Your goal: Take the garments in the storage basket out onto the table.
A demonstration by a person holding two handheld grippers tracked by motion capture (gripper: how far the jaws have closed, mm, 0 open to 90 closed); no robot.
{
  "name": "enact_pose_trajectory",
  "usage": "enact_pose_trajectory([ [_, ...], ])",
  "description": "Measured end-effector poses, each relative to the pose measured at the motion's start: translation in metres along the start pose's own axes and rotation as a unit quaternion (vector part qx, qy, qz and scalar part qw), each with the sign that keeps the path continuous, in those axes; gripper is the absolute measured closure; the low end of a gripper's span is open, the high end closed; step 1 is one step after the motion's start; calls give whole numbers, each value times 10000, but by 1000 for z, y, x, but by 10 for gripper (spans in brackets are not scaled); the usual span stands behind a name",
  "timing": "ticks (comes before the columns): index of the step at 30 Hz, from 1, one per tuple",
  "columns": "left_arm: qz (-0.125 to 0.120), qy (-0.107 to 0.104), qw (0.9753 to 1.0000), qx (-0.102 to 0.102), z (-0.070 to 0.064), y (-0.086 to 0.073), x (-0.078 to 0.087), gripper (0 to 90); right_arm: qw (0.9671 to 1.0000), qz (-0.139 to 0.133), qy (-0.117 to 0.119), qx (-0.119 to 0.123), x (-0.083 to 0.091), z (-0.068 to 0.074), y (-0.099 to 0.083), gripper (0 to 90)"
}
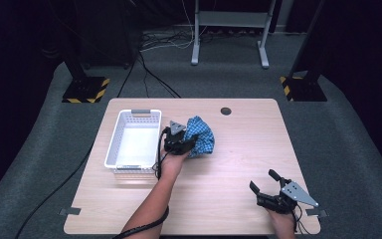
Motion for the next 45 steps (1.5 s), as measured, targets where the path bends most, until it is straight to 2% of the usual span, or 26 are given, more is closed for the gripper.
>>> enact_pose_trajectory([
  [4,16,-50,10000,1,-1,-5,-2,574,10000,-1,0,2,0,0,0,99],
  [17,132,-32,9999,-40,-1,-20,-7,574,10000,-7,6,5,0,0,0,99],
  [30,256,-76,9996,-70,-8,-37,-14,573,10000,-7,4,7,0,0,0,99],
  [45,99,-44,9999,-37,-9,-45,-16,574,10000,-7,16,3,0,0,0,99],
])
Point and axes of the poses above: each handheld gripper's, and its own axes: x roughly backward along the jaws, y roughly out of its top, z roughly to its left, the point moved 9 cm from there along -x, roughly forward along the jaws, and after that the axes turned 15 degrees about y, right-handed, at the moved point
